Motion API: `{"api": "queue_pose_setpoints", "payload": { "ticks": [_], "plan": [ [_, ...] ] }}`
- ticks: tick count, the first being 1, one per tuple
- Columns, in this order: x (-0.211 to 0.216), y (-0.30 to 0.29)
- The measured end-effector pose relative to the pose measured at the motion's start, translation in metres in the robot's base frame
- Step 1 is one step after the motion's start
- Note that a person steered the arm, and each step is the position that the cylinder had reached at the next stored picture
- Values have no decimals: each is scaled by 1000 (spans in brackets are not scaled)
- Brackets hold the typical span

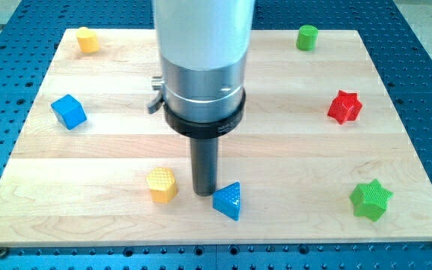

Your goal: Push the hexagon to the bottom left side of the board

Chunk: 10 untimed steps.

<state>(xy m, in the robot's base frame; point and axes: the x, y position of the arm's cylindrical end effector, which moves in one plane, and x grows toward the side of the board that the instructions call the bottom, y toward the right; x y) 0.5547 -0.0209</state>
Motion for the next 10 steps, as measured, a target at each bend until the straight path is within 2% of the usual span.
{"api": "queue_pose_setpoints", "payload": {
  "ticks": [4, 6, 8, 9, 10],
  "plan": [
    [0, -62],
    [1, -145],
    [-6, -188],
    [-6, -171],
    [-37, -56]
  ]
}}
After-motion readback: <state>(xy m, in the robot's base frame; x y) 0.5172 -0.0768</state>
